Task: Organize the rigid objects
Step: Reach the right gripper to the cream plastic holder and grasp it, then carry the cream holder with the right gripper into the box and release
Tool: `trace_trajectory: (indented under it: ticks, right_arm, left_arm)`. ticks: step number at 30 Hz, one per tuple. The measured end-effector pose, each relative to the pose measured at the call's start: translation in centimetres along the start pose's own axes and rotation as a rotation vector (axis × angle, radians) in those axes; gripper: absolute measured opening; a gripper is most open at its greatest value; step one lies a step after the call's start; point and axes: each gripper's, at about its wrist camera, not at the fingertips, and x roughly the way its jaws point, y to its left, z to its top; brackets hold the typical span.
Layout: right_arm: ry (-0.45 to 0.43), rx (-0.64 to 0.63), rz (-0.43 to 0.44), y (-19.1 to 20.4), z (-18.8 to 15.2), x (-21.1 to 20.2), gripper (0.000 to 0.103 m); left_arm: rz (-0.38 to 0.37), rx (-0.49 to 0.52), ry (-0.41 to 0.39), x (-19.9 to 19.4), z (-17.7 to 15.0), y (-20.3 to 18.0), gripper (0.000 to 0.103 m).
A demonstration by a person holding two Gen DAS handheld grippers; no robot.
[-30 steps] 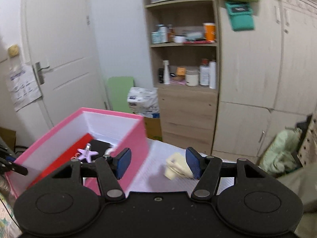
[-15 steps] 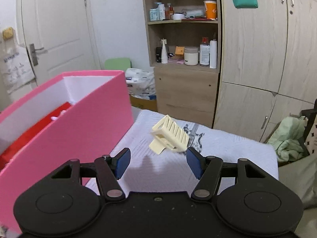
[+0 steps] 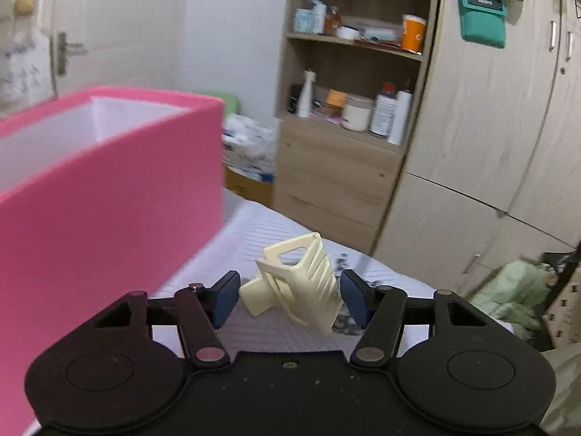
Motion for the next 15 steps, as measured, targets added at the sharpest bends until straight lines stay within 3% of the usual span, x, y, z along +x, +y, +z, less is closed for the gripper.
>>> trace_trajectory:
  ticks: [15]
  right_arm:
    - [-0.107,0.057,0.043,1.5,-0.4,-9.1,0.065]
  left_arm:
    - [0.016,-0.016,-0.004,-0.1,-0.1,-0.3,0.017]
